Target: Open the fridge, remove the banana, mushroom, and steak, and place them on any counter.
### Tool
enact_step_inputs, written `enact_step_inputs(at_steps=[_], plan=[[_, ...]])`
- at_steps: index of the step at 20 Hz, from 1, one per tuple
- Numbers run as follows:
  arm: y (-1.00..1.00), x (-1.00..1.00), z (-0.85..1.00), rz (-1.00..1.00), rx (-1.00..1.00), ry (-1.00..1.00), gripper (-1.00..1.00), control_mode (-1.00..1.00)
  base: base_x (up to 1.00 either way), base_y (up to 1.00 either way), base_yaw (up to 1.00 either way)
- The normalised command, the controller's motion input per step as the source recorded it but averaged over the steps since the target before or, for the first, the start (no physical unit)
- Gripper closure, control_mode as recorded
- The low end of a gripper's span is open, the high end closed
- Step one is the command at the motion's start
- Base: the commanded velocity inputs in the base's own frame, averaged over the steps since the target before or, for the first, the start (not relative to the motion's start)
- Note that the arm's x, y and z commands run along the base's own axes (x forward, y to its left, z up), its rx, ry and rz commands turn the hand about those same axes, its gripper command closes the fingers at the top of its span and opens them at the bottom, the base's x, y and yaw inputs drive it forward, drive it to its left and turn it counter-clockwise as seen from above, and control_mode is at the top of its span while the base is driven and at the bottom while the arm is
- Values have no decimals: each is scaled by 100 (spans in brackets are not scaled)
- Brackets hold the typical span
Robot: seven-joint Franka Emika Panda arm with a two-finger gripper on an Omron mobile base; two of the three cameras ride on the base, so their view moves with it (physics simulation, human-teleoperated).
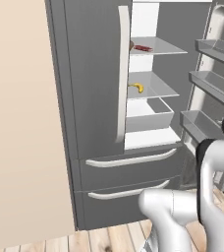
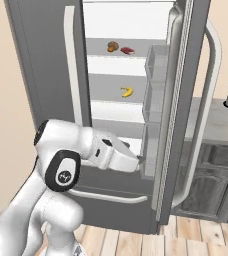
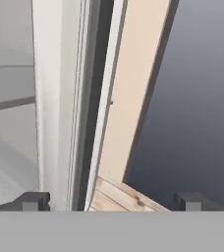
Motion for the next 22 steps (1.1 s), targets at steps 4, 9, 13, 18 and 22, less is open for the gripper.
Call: enact_step_inputs(at_steps=[4, 9, 13, 18, 22], plan=[[74, -68, -2, 62, 0, 2, -100, -100, 0, 0, 0], [78, -17, 2, 52, 4, 11, -100, -100, 0, 0, 0], [93, 4, 4, 40, 3, 15, -100, -100, 0, 0, 0], [81, 37, 20, 8, 6, 4, -100, -100, 0, 0, 0], [46, 36, 17, -4, 0, 1, -100, -100, 0, 0, 0]])
